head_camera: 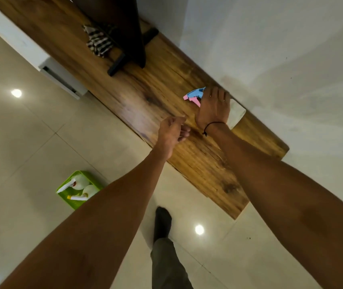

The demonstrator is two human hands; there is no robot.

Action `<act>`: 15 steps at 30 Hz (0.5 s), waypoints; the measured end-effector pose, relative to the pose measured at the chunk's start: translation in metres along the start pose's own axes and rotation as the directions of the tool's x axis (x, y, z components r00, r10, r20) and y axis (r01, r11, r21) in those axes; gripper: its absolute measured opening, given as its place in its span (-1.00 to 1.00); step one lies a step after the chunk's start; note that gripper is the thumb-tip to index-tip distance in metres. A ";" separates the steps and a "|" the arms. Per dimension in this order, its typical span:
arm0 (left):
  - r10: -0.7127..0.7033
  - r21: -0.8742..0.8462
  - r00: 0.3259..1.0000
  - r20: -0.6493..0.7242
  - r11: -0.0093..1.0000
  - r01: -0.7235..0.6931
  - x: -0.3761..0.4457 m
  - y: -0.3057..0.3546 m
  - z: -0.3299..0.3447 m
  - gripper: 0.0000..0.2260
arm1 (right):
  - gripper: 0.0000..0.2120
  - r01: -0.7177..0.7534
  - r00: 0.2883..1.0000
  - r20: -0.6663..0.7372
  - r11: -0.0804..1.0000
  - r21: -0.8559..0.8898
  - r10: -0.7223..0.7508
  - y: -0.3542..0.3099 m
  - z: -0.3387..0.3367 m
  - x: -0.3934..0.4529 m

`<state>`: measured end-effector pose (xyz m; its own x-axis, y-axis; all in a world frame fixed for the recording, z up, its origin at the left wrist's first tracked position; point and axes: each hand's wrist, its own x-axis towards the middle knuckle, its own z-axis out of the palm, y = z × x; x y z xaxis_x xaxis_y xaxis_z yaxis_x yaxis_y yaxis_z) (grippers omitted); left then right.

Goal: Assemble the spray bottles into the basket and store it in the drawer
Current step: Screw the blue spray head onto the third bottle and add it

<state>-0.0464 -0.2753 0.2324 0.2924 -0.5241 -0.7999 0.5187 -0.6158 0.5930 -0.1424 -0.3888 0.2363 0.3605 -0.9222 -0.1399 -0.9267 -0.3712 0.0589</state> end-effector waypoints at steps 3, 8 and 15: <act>-0.008 -0.003 1.000 0.000 1.000 0.008 0.002 -0.003 -0.008 -0.85 | -0.44 -0.077 0.971 0.219 0.995 -0.069 0.091 0.001 0.000 0.015; -0.023 0.004 0.999 -0.035 1.000 0.023 -0.004 -0.004 -0.033 -0.82 | -0.42 -0.042 0.926 0.370 0.995 -0.094 0.074 -0.016 -0.003 0.006; 0.157 -0.157 0.982 -0.100 0.973 -0.172 -0.037 -0.006 -0.109 -0.85 | -0.60 0.158 0.958 0.206 0.968 0.196 -0.198 -0.111 -0.016 -0.066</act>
<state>0.0274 -0.1880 0.2480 0.4490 -0.5531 -0.7017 0.5801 -0.4169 0.6998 -0.0619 -0.2882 0.2551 0.5074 -0.7878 -0.3491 -0.8606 -0.4841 -0.1584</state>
